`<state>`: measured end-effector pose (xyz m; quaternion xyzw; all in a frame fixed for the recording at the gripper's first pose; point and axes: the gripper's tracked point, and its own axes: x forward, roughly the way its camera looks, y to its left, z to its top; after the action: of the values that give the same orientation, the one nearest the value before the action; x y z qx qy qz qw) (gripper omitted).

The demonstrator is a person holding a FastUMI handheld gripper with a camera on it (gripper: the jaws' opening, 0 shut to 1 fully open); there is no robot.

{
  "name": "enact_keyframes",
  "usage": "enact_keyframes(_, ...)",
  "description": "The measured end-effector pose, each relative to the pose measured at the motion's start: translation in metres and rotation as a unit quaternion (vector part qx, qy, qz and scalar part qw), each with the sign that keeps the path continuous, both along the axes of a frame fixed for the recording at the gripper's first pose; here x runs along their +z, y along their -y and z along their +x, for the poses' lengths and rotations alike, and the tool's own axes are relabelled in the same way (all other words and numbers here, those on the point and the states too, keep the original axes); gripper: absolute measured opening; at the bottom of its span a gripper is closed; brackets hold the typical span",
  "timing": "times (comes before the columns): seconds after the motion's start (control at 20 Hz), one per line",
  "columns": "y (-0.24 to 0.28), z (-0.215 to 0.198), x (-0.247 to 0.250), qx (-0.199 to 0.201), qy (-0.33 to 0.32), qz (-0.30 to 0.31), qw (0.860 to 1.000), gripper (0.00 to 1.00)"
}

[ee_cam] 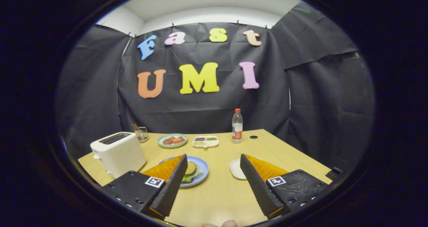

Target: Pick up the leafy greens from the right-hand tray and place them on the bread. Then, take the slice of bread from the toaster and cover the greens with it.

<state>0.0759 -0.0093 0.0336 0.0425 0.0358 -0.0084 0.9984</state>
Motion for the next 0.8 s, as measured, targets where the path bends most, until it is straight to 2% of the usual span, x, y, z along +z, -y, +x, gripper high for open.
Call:
enact_keyframes(0.45, -0.015, -0.079, 0.001, 0.014, 0.045, -0.01, 0.999, 0.96)
enact_keyframes(0.55, -0.017, -0.088, -0.001, 0.019, 0.047, -0.014, 0.999, 0.96)
enact_keyframes(0.8, -0.011, -0.099, -0.018, 0.014, 0.046, 0.023, 0.999, 0.96)
